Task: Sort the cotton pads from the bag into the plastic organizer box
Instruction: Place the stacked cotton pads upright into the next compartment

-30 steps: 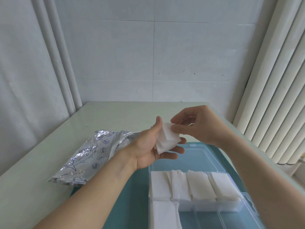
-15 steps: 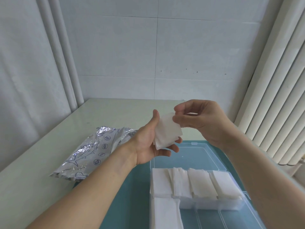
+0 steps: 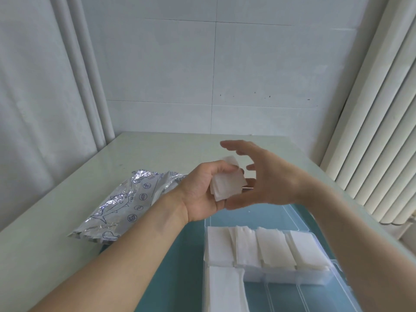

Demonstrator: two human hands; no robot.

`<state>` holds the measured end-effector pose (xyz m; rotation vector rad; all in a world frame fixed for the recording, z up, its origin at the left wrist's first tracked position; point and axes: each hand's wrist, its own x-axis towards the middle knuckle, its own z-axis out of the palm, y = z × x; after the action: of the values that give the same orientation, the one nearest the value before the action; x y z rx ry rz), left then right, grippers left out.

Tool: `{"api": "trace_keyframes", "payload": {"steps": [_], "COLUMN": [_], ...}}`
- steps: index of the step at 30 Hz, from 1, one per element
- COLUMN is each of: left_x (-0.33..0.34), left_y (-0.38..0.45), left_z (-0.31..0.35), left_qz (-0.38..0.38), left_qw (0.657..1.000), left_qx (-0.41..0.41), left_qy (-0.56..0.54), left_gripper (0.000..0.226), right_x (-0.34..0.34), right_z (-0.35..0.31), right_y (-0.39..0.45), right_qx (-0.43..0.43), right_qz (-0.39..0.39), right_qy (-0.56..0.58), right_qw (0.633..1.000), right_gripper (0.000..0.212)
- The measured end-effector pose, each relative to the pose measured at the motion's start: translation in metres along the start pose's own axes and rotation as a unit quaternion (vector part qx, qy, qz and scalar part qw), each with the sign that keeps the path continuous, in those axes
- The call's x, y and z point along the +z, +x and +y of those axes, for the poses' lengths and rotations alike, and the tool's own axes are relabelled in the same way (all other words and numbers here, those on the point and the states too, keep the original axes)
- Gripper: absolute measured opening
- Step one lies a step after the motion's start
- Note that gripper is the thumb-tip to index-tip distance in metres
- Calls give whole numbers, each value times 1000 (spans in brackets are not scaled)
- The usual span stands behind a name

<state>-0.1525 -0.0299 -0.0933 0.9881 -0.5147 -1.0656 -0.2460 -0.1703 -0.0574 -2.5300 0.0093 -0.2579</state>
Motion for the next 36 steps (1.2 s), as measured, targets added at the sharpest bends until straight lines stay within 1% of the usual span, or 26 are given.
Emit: {"api": "trace_keyframes", "payload": {"steps": [1,2,3,5,6,8,9,12,14,15,18,19,21,23,24,26,27,28,31,32,33,35,36], "left_x": [0,-1,-2,-2,-4,-4,-4,-5,-3,-2,-3,-4,-5,-4,-4,-4,-4,-4,-2,-2,-2,-2,-2], "left_y": [0,0,1,-2,-1,-1,-1,3,3,2,3,3,3,2,1,3,4,3,2,2,1,2,2], "left_z": [0,0,2,4,4,3,2,0,-2,-2,-3,-3,-3,-5,-6,-8,-7,-6,-3,-4,-5,-8,-9], "left_qz": [-9,-29,-51,-83,-87,-88,-85,-50,-24,-16,-5,-9,-21,-28,-28,-20,-19,-25,-29,-31,-31,-34,-38], "left_qw": [1000,999,998,995,994,994,994,997,999,1000,1000,1000,1000,999,999,999,999,998,998,998,999,999,999], "left_qx": [-1,-1,-2,-7,-7,-9,-14,-24,-15,-8,3,2,-11,-24,-23,-6,3,9,-2,-9,-16,-8,-2], "left_qy": [-4,-13,-30,-56,-62,-67,-72,-46,-16,-9,0,-7,-5,-4,-10,-32,-51,-64,-64,-47,-30,5,16], "left_gripper": [23,24,25,25,27,30,30,34,28,26,31,33,41,37,37,48,47,46,59,63,64,53,46], "right_x": [3,6,8,11,12,12,13,13,13,12,11,12,12,13,13,15,15,14,12,13,15,18,17], "right_z": [-1,-3,-3,-2,-2,0,-1,-2,-2,-2,0,1,2,1,0,0,1,2,3,2,2,5,5], "right_y": [0,1,3,6,6,7,6,5,5,5,6,6,6,4,4,5,6,6,6,5,6,8,8], "right_qx": [3,7,7,-1,-4,-3,-1,9,10,12,24,26,22,20,17,15,17,14,13,14,7,1,0], "right_qz": [-3,6,22,53,60,56,50,38,36,38,65,68,38,4,4,29,43,52,17,3,0,34,49], "right_qy": [-31,-54,-57,-28,-2,34,34,-7,-19,-13,-4,-8,-10,-22,-40,-50,-43,-33,-21,-24,-26,-12,-7], "right_qw": [1000,999,998,998,998,998,998,999,999,999,998,997,999,1000,999,998,998,998,1000,1000,1000,999,999], "right_gripper": [108,102,88,59,54,57,59,66,71,72,67,69,81,96,91,64,60,62,87,85,72,54,51]}}
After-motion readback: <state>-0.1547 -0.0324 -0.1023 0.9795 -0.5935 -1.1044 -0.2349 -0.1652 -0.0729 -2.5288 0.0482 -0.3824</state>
